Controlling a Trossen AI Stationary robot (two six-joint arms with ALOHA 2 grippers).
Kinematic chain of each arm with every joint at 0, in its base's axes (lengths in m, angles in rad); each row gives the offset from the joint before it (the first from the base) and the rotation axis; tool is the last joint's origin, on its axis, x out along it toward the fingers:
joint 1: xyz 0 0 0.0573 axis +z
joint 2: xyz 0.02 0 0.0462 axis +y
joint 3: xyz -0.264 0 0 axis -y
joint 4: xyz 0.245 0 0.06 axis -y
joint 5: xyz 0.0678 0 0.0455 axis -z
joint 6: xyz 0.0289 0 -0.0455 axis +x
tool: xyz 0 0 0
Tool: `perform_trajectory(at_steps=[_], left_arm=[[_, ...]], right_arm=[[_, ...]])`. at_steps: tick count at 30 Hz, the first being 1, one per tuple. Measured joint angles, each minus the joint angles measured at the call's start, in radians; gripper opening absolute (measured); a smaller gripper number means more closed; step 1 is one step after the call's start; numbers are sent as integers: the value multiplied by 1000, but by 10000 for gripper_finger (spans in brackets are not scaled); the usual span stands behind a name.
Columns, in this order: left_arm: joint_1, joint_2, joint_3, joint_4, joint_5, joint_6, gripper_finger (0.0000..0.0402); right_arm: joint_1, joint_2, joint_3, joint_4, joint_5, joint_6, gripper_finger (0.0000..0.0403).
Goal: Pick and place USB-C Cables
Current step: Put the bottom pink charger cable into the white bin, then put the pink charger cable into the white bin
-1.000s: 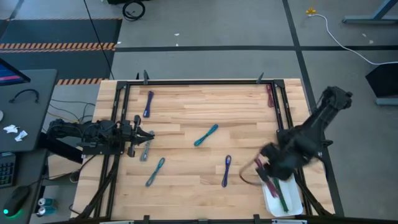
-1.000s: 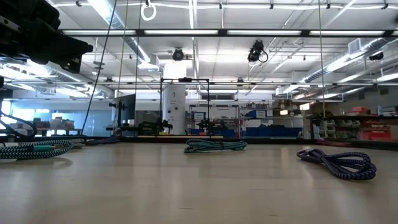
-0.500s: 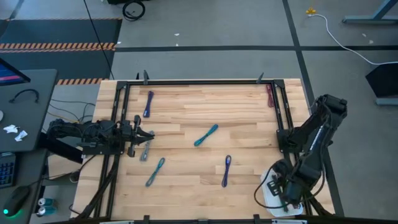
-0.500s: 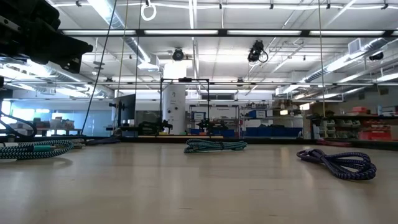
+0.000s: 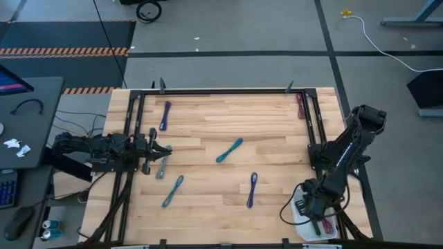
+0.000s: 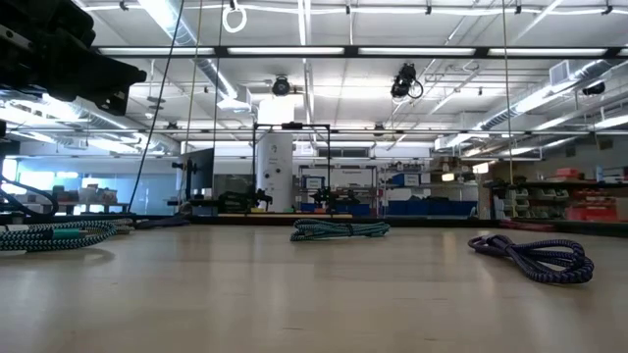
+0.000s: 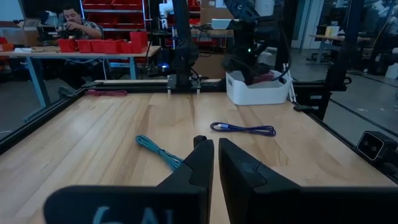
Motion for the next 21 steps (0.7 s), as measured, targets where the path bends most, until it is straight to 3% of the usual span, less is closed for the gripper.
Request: perform_trajectory(at_steps=[11,21], left_arm=[[0,0,0,0,0,0,36],[0,0,0,0,0,0,34]], right_arm=[[-8,-5,-5,8,-30,-3,115],[-9,-98,26,-17,-9,-5,120]])
